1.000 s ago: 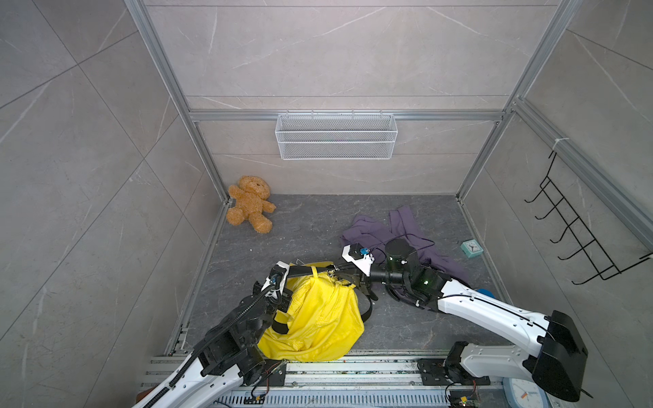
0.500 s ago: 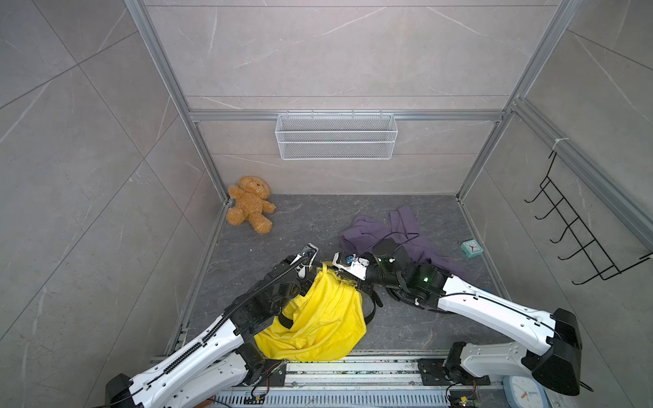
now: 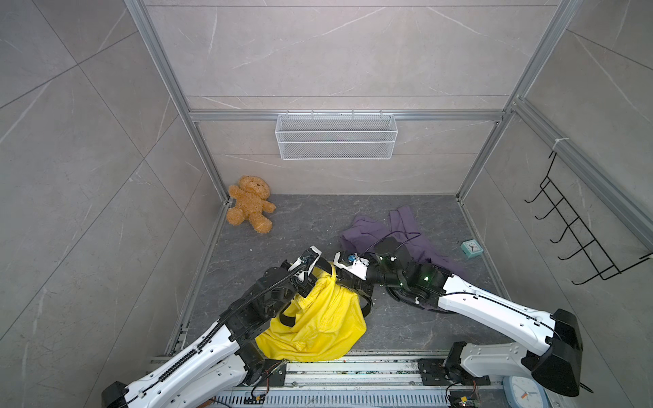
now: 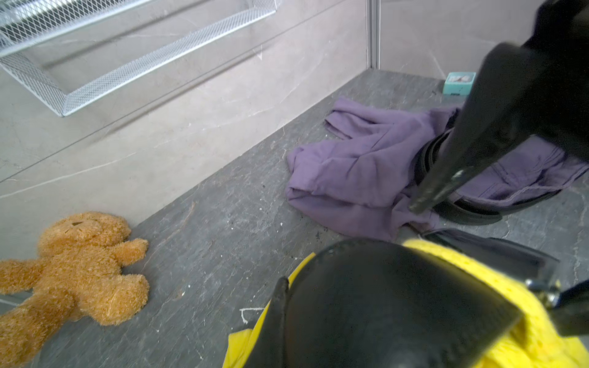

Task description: Remove the belt from the trousers

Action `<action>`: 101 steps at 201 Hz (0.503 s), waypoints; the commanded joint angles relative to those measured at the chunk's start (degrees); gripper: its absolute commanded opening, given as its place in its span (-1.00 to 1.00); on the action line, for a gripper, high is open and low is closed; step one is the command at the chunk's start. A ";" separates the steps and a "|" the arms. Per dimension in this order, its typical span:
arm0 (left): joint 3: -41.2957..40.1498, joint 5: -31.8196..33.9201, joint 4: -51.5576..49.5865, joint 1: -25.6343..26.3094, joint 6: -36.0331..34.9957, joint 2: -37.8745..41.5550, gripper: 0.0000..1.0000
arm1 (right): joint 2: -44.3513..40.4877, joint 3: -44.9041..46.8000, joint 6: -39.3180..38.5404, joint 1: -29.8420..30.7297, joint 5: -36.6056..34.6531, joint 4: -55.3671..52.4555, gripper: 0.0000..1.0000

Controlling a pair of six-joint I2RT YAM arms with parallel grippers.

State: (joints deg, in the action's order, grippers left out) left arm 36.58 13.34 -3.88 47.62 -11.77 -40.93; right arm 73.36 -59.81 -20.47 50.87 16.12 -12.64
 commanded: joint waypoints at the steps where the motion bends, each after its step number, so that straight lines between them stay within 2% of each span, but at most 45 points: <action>1: 0.52 -3.11 9.93 0.13 1.97 2.28 -1.00 | 1.37 0.86 3.79 -2.24 7.24 6.40 0.30; 57: 0.54 -2.46 9.66 0.11 2.64 2.00 -1.00 | 5.50 -0.40 5.17 -2.94 13.36 7.99 0.34; 101: 0.16 -1.34 9.94 0.14 3.55 2.01 -1.00 | 5.43 2.29 7.20 -2.84 12.65 13.07 0.44</action>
State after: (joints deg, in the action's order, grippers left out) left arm 35.86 12.93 -1.10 47.59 -10.55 -39.90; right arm 78.74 -59.16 -15.77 48.23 27.99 -4.80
